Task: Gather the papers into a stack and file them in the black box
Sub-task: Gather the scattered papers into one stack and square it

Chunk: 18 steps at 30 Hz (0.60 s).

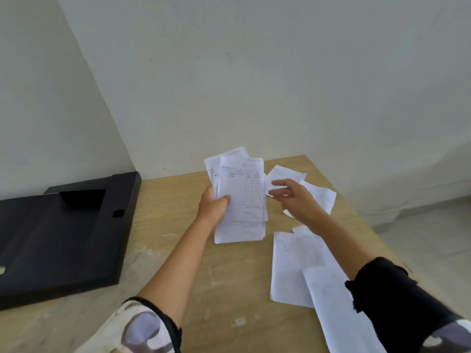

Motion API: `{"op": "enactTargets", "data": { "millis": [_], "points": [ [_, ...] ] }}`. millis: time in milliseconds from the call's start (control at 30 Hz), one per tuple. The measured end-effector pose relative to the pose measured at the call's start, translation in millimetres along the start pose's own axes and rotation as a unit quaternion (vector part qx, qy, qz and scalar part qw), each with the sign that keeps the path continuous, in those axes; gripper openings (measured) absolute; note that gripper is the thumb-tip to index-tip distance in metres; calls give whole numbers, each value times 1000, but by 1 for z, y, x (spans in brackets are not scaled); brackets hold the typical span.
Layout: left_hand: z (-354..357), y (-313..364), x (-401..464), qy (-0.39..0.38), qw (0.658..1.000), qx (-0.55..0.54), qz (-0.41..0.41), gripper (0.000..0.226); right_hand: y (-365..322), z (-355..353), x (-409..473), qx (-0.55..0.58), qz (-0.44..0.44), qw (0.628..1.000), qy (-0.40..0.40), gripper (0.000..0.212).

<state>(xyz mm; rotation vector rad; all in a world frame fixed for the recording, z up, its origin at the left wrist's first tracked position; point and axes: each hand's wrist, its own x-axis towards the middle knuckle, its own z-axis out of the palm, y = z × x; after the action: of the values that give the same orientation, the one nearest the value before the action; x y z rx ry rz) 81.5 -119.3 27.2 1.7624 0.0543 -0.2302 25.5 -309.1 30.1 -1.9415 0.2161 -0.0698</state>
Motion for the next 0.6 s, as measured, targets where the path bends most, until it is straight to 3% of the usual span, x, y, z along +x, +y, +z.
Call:
{"op": "enactTargets", "data": {
  "millis": [100,267,467,600],
  "points": [
    [4,-2,-13,-21,999,-23,-11,32,31,-29,-39,-192,-30,980,-52,56],
    [6,-12,-27,-37,996,-66,-54,31,74,-55,-82,-338,-16,928,-156,62],
    [30,-34,-54,-41,993,2,-110,28,86,-28,-70,-354,-44,931,-81,53],
    [43,-50,-66,-45,993,61,-86,25,80,-6,-58,-315,-59,947,-21,44]
  ]
}}
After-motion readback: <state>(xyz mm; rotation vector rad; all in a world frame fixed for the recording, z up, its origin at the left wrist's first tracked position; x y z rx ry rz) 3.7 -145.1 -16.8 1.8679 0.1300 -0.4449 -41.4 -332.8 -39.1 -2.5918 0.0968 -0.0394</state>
